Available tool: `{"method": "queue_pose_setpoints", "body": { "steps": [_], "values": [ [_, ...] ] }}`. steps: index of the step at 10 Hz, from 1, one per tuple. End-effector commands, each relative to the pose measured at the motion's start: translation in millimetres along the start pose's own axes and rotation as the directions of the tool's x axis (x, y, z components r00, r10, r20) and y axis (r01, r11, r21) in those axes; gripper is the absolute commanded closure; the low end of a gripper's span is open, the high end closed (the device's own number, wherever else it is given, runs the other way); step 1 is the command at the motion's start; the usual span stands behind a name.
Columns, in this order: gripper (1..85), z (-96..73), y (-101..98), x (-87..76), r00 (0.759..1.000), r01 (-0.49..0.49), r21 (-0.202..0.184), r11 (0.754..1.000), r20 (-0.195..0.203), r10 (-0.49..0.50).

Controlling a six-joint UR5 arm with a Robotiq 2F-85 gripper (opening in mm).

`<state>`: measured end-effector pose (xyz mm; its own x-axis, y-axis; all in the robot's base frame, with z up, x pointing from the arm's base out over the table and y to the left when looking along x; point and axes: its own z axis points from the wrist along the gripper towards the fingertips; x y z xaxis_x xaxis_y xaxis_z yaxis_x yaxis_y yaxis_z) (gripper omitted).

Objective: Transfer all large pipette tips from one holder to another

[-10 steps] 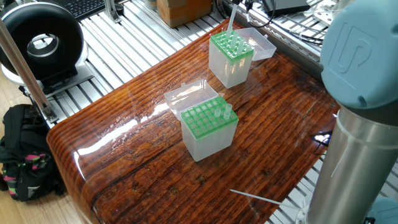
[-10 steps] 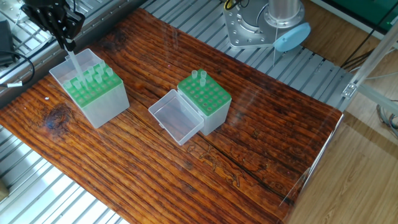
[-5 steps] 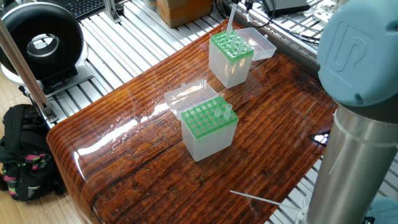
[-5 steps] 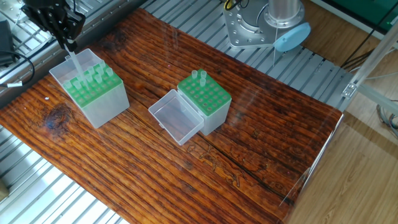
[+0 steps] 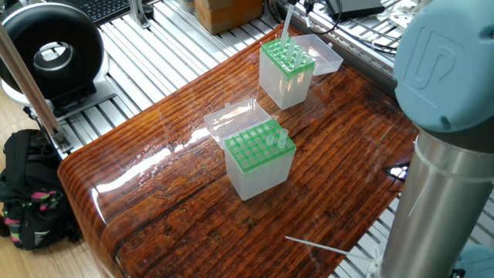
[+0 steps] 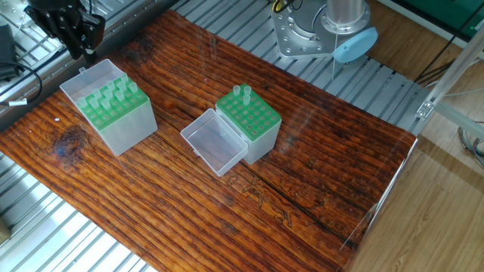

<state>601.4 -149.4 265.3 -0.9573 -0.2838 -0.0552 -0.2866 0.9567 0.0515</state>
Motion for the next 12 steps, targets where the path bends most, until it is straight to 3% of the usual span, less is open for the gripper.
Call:
{"method": "queue_pose_setpoints", "body": {
  "steps": [1, 3, 4, 5, 6, 9, 11, 12],
  "values": [
    [53.0, -2.7, 8.8, -2.9, 1.0, -0.011, -0.018, 1.0, 0.009, 0.011],
    [53.3, -1.4, 36.1, 0.9, 0.998, -0.053, 0.008, 0.999, 0.015, 0.053],
    [55.0, -0.8, 61.2, 5.8, 0.996, -0.092, 0.002, 0.996, 0.016, 0.092],
    [56.0, -0.8, 111.8, 16.1, 0.987, -0.159, -0.083, 0.984, 0.003, 0.16],
    [58.3, 2.1, 134.2, 29.2, 0.98, -0.197, -0.084, 0.977, -0.007, 0.197],
    [60.0, 14.5, 156.1, 57.9, 0.975, -0.221, -0.019, 0.975, -0.004, 0.221],
    [60.3, 16.6, 146.4, 52.6, 0.98, -0.2, -0.011, 0.98, -0.014, 0.2],
    [61.3, 16.4, 144.5, 61.6, 0.984, -0.174, 0.002, 0.985, -0.046, 0.174]
  ]
}}
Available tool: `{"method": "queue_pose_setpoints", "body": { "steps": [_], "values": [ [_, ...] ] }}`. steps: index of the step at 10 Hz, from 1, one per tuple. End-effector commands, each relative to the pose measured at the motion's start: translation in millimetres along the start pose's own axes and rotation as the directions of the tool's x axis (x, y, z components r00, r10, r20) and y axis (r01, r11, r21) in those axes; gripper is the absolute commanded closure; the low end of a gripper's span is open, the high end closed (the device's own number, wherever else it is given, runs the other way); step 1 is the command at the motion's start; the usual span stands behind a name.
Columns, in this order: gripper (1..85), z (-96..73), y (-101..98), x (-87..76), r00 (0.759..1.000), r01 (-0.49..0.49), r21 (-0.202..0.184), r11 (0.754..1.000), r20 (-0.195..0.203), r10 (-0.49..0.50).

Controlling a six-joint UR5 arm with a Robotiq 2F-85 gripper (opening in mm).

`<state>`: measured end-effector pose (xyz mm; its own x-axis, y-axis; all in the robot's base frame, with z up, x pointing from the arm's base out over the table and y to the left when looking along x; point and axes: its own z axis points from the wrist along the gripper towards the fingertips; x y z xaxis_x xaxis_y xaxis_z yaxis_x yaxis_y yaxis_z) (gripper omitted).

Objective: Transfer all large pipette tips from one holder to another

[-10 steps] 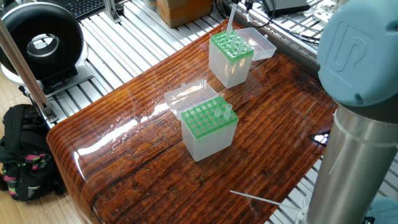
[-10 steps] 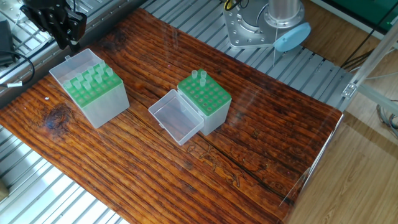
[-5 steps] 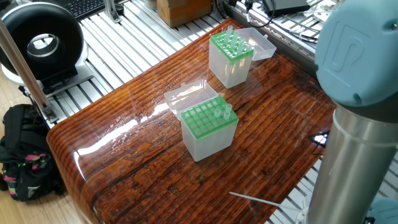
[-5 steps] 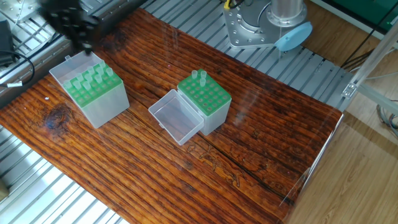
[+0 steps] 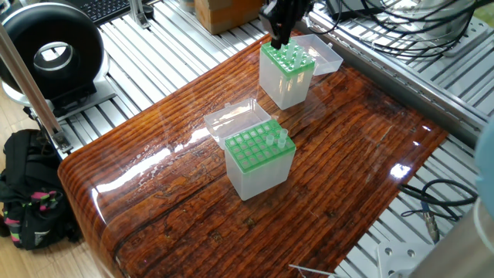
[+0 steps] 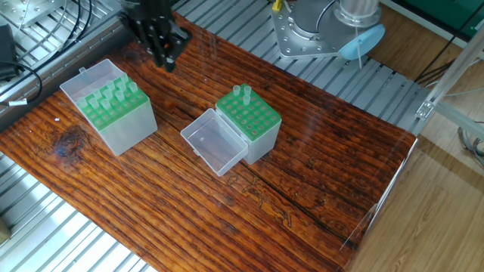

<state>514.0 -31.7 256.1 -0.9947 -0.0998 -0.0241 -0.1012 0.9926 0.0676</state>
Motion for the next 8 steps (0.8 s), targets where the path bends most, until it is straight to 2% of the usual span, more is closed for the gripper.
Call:
{"method": "queue_pose_setpoints", "body": {
  "steps": [1, 2, 3, 4, 5, 6, 8],
  "values": [
    [62.7, 2.5, 1.2, 23.7, 0.996, 0.057, 0.021, 0.998, -0.072, -0.055],
    [62.7, 2.3, -1.5, 25.6, 0.993, 0.085, 0.028, 0.996, -0.081, -0.082],
    [62.7, 1.8, -12.9, 23.6, 0.991, 0.113, 0.071, 0.991, -0.079, -0.108],
    [62.7, 1.8, -14.2, 22.1, 0.993, 0.101, 0.077, 0.992, -0.073, -0.096],
    [62.7, 7.1, 3.7, 30.7, 0.997, 0.047, 0.041, 0.998, -0.067, -0.044],
    [62.7, 18.3, 26.2, 42.5, 0.999, 0.012, 0.026, 1.0, -0.039, -0.011],
    [62.0, 37.9, 49.0, 45.9, 1.0, -0.016, 0.011, 1.0, 0.021, 0.016]
  ]
}}
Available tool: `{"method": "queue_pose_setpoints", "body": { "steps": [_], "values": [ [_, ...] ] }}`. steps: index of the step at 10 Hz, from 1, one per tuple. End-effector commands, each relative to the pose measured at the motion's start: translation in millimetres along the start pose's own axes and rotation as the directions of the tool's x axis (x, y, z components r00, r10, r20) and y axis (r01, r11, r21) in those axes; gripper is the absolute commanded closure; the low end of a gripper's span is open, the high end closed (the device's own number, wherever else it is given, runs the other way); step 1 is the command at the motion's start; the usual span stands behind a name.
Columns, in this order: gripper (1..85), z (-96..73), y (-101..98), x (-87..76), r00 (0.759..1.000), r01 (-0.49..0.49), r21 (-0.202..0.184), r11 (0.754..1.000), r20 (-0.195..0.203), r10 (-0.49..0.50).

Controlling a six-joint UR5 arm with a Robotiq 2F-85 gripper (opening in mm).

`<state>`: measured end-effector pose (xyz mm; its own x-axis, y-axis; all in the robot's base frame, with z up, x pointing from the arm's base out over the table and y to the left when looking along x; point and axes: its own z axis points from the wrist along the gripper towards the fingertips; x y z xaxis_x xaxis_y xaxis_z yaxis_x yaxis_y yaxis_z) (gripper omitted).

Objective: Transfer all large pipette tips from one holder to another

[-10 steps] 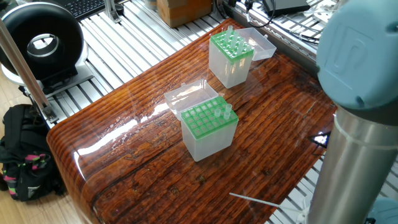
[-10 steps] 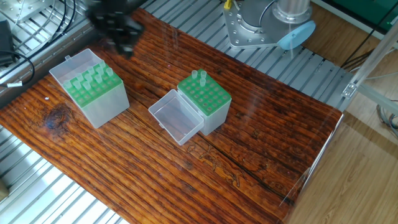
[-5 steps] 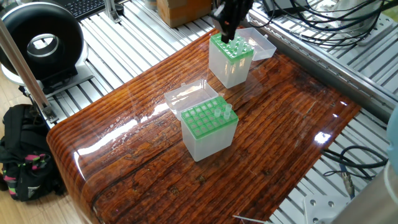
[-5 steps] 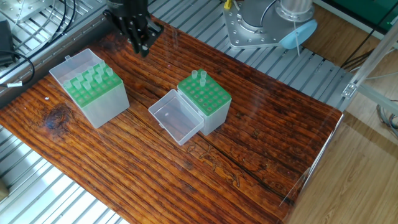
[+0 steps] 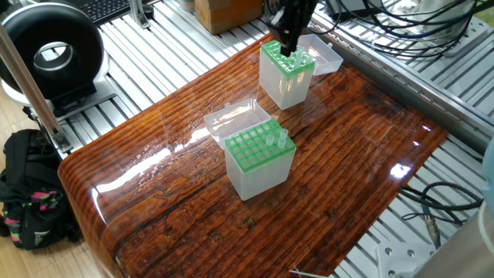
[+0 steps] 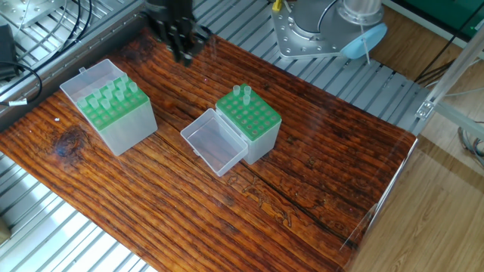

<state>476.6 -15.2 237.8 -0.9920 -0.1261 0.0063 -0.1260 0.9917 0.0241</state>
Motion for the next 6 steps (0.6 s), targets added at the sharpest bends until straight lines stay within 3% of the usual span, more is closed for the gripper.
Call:
{"method": "queue_pose_setpoints", "body": {
  "steps": [1, 2, 3, 4, 6],
  "values": [
    [62.0, 24.3, 30.9, 3.1, 0.997, -0.05, -0.035, 0.998, 0.06, 0.052],
    [61.7, 29.6, 34.3, 2.5, 0.996, -0.065, -0.051, 0.997, 0.054, 0.067],
    [60.0, 35.6, 49.9, 5.8, 0.994, -0.091, -0.099, 0.991, 0.047, 0.096],
    [59.3, 41.0, 56.7, 7.2, 0.992, -0.105, -0.112, 0.988, 0.058, 0.112],
    [59.3, 58.4, 63.2, 17.3, 0.986, -0.135, -0.098, 0.986, 0.08, 0.143]
  ]
}}
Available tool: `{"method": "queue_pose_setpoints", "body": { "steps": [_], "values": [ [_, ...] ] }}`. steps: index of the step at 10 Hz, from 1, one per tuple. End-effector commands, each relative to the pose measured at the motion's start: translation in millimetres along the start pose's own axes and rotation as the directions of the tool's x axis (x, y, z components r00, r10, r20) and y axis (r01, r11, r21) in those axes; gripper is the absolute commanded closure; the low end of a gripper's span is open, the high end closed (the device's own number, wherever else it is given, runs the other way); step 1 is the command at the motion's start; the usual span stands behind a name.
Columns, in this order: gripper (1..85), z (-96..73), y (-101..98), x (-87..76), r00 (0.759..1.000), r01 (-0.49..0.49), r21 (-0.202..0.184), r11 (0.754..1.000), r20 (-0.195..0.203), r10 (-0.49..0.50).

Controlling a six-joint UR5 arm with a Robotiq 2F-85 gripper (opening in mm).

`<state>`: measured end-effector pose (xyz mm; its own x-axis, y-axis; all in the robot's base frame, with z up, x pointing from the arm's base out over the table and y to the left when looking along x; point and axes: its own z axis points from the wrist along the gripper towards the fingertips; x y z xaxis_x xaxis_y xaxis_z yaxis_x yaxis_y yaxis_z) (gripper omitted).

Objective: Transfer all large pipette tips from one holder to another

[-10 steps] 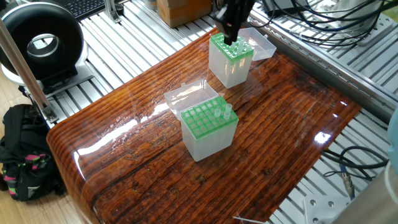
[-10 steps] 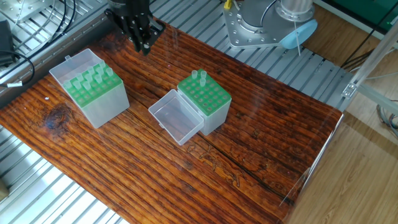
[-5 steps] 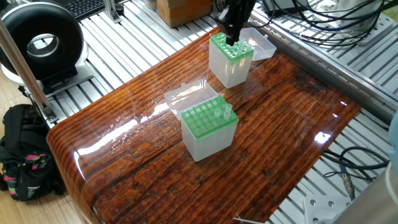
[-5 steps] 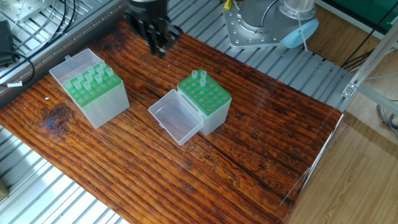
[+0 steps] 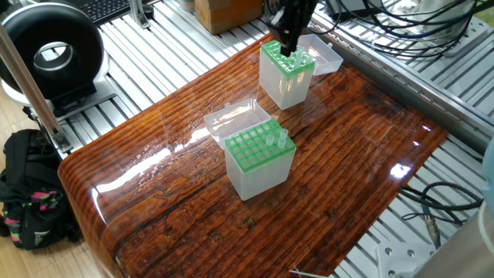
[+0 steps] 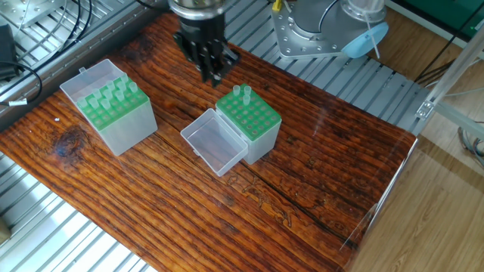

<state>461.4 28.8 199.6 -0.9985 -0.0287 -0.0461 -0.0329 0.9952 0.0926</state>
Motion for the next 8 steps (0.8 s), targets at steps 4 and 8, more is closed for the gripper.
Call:
{"method": "queue_pose_setpoints", "body": {
  "steps": [4, 8],
  "values": [
    [60.0, 33.1, 15.3, 26.1, 0.999, -0.041, 0.027, 0.999, 0.018, 0.041],
    [60.0, 32.1, 8.7, 26.7, 0.994, 0.107, 0.054, 0.993, 0.003, -0.107]
  ]
}}
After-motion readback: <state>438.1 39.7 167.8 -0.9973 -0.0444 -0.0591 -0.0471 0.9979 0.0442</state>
